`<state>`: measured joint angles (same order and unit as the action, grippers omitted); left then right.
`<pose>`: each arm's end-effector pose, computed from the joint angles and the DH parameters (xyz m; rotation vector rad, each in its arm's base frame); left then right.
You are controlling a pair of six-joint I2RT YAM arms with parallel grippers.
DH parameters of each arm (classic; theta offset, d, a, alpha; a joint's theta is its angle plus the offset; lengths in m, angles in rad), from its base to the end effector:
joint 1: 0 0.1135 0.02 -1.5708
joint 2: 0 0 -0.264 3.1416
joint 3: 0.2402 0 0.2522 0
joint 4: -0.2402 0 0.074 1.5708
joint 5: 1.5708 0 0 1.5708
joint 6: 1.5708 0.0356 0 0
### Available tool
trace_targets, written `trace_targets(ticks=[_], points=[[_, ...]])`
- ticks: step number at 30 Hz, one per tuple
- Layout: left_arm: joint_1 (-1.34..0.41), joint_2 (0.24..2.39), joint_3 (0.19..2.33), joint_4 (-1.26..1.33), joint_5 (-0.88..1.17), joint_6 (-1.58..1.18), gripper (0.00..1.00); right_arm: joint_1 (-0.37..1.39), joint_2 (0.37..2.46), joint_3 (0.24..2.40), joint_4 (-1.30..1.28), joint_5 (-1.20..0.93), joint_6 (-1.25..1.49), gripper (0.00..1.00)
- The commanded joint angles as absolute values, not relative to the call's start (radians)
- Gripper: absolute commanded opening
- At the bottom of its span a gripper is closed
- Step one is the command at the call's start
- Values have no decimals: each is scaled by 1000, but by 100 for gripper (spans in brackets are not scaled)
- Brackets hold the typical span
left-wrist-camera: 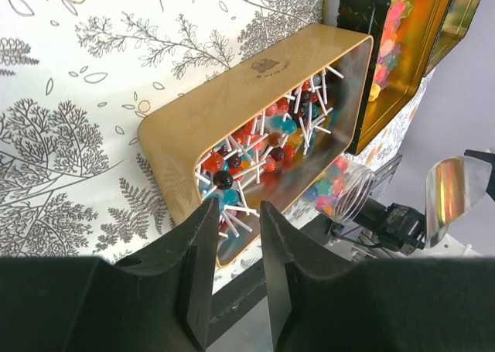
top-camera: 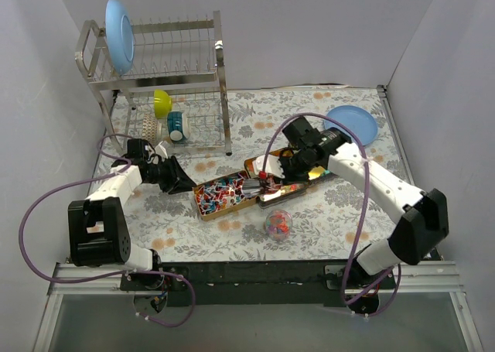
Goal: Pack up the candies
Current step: Place the fake candies in the packing bottle.
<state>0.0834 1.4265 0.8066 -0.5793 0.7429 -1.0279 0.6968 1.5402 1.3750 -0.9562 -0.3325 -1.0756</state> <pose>0.2538 -0.0030 0.1879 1.3310 -2.5408 1.2369 0.2304 0.2080 0.2993 -2.0954 1.5807 0.3194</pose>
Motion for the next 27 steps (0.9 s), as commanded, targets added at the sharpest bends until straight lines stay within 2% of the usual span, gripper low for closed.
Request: trace_targets(ticks=[1,11,27], points=[[87,1424,859,-595,750,-959,28,681,1404,1272,-1124,-220,-1215,1],[86,1442,841,-535,729,-1006,28,705,1304,1252,-1281,27,-1289,1],[87,1486,900,-552,692,-1006,29,882,1463,1311,-1308,380,-1230,1]])
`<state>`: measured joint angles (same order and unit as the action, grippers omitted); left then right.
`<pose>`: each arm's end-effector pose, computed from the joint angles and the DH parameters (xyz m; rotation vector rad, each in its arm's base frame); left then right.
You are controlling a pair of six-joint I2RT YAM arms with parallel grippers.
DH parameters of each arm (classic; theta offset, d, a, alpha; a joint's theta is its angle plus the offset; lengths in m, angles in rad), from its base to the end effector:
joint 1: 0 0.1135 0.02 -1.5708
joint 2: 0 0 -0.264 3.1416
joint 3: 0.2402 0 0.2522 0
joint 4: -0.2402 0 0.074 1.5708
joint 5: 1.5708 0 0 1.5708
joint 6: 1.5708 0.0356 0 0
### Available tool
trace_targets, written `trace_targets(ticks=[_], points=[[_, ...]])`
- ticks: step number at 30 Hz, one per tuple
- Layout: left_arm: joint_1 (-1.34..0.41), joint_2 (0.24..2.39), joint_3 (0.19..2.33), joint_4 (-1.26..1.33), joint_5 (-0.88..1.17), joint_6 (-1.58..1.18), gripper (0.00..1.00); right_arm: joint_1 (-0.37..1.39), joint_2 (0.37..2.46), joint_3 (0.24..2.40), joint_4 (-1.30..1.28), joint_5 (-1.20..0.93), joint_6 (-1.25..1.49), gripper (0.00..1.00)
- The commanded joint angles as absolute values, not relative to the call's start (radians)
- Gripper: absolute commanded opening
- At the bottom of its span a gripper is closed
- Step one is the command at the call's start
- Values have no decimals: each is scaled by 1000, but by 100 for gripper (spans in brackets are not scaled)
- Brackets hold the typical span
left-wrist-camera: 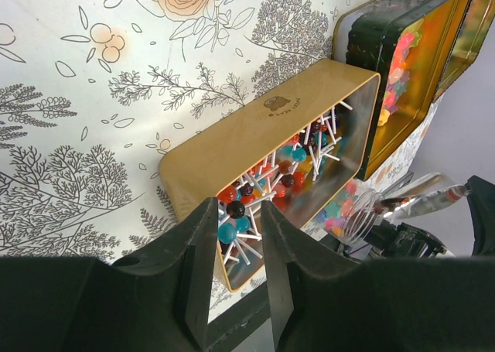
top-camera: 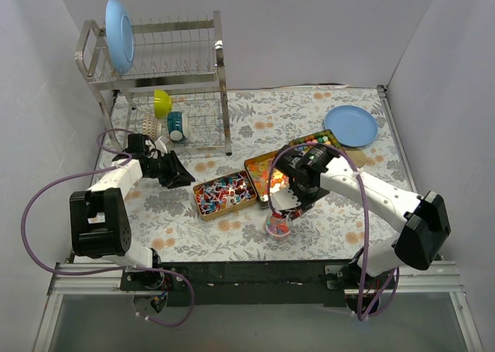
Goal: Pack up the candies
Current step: Place the fake candies in the packing bottle, then move the distractor to the center of the board, then place the spatula at the center of the board.
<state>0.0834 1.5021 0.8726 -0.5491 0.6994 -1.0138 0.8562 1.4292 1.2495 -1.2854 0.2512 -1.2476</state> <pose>0.2749 0.0000 0.1876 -1.3199 2.5586 -1.1918 0.1678 0.1800 0.2822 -2.6470 1.5353 -0.4105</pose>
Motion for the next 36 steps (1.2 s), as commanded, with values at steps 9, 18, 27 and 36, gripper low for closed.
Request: trace_targets(ticks=[9,18,27,36], points=[[86,1448,908,-569,677,-994,29,899,1416,1292,-1305,414,-1267,1],[84,1414,948,-629,768,-858,29,588,1309,1298,-1188,140,-1013,1],[-49,1477,1152,-771,1006,-519,41,19,1302,1232,-852,-66,-604,1],[-195,1693,1443,-879,931,-385,39,-213,1385,1092,-617,72,-312,1]])
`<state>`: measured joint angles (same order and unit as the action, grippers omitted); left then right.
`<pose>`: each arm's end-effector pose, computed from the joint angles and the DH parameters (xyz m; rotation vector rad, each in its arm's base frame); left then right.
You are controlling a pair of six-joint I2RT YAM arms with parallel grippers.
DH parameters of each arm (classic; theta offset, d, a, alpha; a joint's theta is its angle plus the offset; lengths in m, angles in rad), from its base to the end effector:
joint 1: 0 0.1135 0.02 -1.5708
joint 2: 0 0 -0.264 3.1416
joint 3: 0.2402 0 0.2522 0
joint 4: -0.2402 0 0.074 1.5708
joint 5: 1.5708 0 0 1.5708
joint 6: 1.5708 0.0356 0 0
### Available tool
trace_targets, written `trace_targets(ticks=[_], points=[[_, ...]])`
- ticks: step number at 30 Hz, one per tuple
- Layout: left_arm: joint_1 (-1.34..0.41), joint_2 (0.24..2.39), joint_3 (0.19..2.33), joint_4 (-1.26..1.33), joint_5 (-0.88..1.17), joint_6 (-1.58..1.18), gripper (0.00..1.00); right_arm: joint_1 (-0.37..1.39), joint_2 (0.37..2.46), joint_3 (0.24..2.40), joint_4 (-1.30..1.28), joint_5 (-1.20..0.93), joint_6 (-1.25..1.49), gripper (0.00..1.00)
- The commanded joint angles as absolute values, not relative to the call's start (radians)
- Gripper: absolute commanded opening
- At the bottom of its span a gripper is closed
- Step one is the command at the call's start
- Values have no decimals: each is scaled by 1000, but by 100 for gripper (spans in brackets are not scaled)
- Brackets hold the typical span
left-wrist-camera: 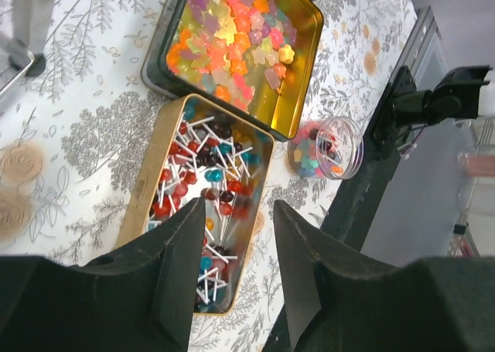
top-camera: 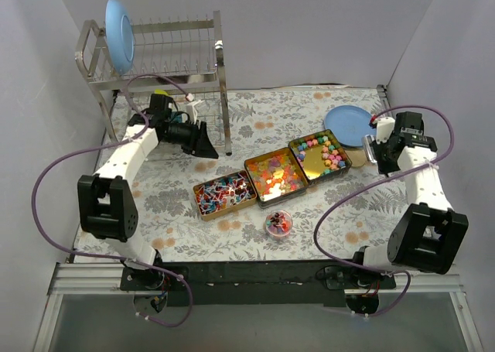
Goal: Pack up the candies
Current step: Place the spatula at the center of the board, then pick up the bottle lid at the center of the board.
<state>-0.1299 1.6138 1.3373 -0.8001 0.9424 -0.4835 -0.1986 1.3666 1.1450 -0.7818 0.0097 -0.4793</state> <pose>0.3219 -0.0711 0.2845 -0.1279 2.6102 -1.4563 0.2720 -0.0551 0.2843 -0.3597 2.5721 -0.2637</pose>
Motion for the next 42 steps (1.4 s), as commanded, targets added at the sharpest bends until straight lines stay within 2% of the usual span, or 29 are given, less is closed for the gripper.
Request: trace_targets(ticks=[1,7,16,23,28,29,30,33,35,38,41,42], points=[[-207,1712,1468,-897,925,-382,39,-227,1384,1075,-591,89,-276,1],[-226,1860,1652,-933,867,-387,39,-284,1422,1005,-482,103,-210,1],[-253,1979,1808,-876,845,-410,39,-359,1456,907,-500,43,-351,1],[-267,2008,1778,-804,865,-480,40,-383,1532,936,-521,12,-443,1],[-267,1962,1715,-825,844,-402,40,-387,1548,942,-549,8,-479,1],[-267,1953,1703,-834,844,-365,40,-387,1546,943,-557,-41,-486,4],[-267,1944,1691,-842,841,-345,40,-387,1543,963,-580,-60,-489,18],[-267,1870,1605,-847,827,-276,40,-387,1528,1009,-699,-84,-486,37],[-267,1800,1502,-810,819,-247,40,-387,1516,1057,-784,-84,-500,39],[-268,1734,1396,-762,833,-247,42,-387,1502,1141,-860,-83,-502,53],[-267,1710,1371,-752,836,-297,45,-387,1496,1228,-867,-203,-503,94],[-267,1704,1361,-750,833,-308,46,-385,1499,1245,-848,-237,-508,97]])
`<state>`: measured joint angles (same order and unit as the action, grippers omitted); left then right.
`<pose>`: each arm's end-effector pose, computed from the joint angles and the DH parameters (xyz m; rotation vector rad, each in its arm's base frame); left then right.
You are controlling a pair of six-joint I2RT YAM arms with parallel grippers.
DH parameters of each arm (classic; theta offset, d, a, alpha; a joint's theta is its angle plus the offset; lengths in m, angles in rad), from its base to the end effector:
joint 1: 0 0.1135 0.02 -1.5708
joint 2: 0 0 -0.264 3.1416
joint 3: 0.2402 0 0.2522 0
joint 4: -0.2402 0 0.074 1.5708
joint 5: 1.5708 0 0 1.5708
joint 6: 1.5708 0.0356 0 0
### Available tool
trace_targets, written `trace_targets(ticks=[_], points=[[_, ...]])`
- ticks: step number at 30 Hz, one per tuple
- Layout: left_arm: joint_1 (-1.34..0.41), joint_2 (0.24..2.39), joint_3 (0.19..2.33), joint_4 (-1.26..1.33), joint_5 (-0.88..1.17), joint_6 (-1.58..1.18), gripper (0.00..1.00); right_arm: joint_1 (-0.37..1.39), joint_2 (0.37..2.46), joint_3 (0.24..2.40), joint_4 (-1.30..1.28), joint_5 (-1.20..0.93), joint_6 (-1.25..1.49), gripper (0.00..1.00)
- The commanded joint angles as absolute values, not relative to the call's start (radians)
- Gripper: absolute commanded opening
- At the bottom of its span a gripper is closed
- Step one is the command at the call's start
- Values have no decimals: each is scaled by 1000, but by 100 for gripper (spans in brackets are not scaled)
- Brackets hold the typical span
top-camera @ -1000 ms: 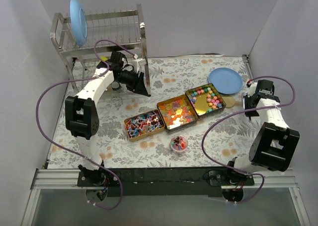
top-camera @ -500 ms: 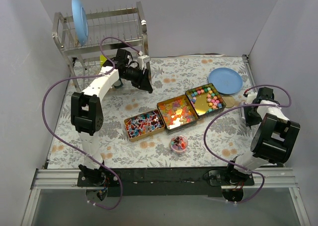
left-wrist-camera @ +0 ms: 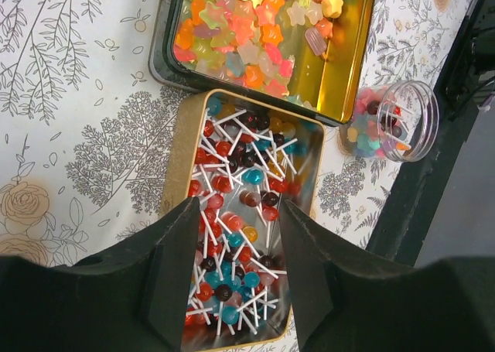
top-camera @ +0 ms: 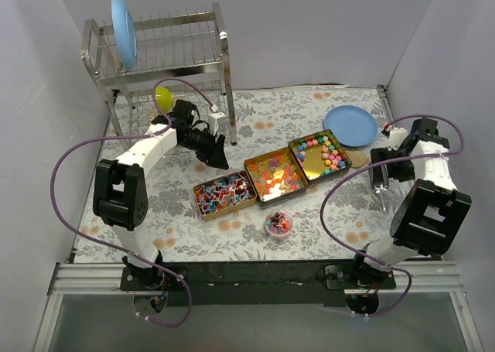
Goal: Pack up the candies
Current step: Pick up the bottle lid at the center of the board.
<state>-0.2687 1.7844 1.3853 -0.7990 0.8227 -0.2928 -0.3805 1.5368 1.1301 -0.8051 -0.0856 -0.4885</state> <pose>0.3409 -0.1209 0.2401 0.1920 2.7384 -1.2897 0.2780 -0.1079 0.2331 -0.1715 2.7733 -0.1043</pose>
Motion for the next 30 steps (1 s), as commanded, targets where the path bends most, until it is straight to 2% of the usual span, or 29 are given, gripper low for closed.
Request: trace_targets(ticks=[1,6,10,13,20,30], points=[[-267,1697,1352,-741,828,-308,48,-384,1517,1258,-829,-270,-515,97],[-267,1631,1298,-703,789,-322,54,-341,1675,1371,-721,-324,-529,95],[-267,1623,1301,-729,758,-356,54,-285,1830,1465,-671,-301,-486,93],[-268,1617,1296,-724,746,-391,54,-224,1903,1526,-653,-203,-514,93],[-267,1623,1278,-721,738,-431,54,-204,2042,1669,-670,-183,-480,93],[-268,1675,1290,-738,710,-414,54,-144,2033,1533,-670,-193,-466,95]])
